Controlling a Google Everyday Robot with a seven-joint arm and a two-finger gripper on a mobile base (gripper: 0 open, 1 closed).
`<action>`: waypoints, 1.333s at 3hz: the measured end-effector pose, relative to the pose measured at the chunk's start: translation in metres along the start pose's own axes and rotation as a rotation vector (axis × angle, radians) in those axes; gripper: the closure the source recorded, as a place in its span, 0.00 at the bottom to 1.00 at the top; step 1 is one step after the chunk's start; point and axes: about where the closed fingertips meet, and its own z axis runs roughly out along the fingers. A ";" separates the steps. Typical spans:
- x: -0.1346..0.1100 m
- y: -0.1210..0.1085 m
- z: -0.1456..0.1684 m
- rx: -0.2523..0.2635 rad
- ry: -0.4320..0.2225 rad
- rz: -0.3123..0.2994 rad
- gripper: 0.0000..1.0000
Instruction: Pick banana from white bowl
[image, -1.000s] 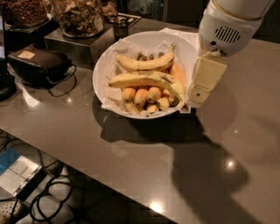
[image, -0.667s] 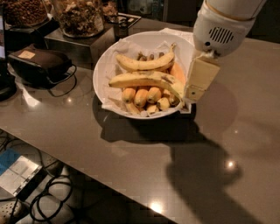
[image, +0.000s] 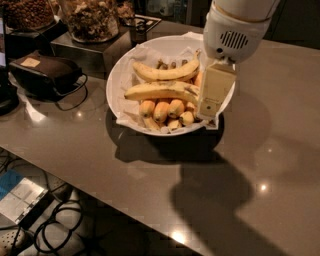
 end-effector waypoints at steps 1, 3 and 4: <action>-0.014 0.001 0.006 -0.010 0.020 -0.027 0.26; -0.032 -0.016 0.012 0.005 0.033 -0.027 0.30; -0.035 -0.026 0.018 0.006 0.043 -0.021 0.31</action>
Offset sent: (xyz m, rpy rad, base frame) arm -0.0062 0.0132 -0.0131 -0.1178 0.1428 0.0363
